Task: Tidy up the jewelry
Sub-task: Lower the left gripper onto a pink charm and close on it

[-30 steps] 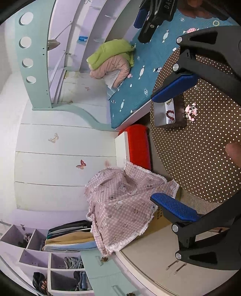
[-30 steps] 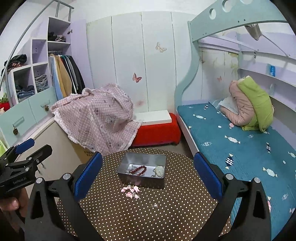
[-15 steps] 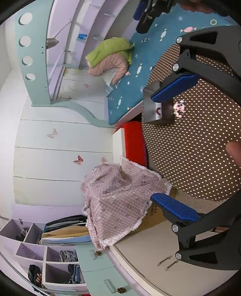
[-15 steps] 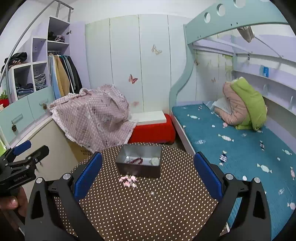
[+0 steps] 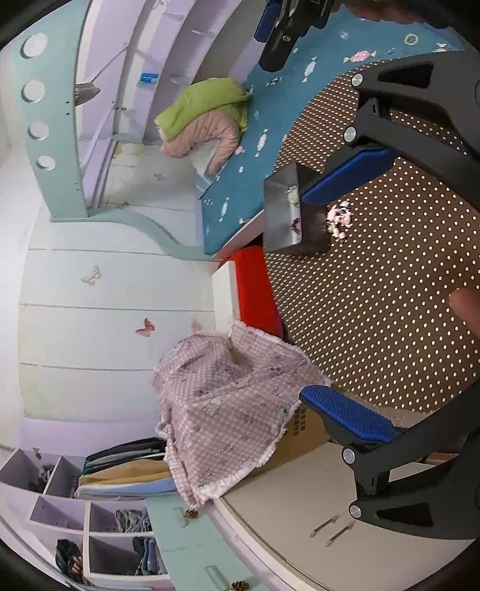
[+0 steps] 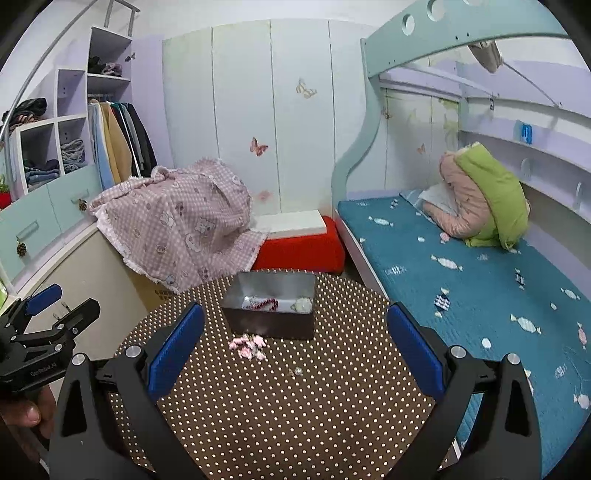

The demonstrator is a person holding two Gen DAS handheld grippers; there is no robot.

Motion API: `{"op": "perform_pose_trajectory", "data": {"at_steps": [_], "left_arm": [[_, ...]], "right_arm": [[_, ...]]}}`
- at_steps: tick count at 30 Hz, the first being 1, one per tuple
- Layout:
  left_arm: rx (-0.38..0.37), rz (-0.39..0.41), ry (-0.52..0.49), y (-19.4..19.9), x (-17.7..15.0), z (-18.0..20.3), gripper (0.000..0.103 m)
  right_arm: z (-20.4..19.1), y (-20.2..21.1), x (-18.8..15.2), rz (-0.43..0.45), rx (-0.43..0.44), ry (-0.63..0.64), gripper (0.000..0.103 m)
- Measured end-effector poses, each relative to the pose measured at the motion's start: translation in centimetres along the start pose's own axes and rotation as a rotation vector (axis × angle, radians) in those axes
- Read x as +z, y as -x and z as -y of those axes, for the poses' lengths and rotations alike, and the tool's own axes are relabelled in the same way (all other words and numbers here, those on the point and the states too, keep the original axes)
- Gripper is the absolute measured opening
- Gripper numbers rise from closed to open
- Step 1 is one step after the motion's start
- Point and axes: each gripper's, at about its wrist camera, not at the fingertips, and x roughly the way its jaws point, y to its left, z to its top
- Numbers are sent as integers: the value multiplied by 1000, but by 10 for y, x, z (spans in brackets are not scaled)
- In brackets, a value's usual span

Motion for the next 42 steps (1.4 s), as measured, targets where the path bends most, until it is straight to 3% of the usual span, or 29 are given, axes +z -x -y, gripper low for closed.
{"op": "perform_pose_trajectory", "data": {"at_steps": [7,18,29,30,34,35,39,42], "left_arm": [[-27,-108,-53,-57,-20,17,98],[-68,-312,-169,-185,-52,53,97],[-77,-408,-183,-239,-61,61,97],[-83,-405,-184,-240,-60,61,93],[-171,-425,-150,-244,-58,60,59],[-181,-424,-158,-244,-57,63,54],[-242,-421,-178,-241,-56,70,16],[-291,-429,-134,-237,-56,66,16]], "right_arm": [[12,-29,-19,-93,-23,-22,95],[37,-74,-42,-221,-49,-67,95],[48,-96,-49,-282,-37,-78,95],[48,-98,-50,-289,-30,-77,95],[47,-109,-56,-323,-3,-73,95],[45,-112,-57,-331,1,-68,95],[41,-131,-66,-378,22,-47,95],[37,-144,-74,-403,48,-24,87]]}}
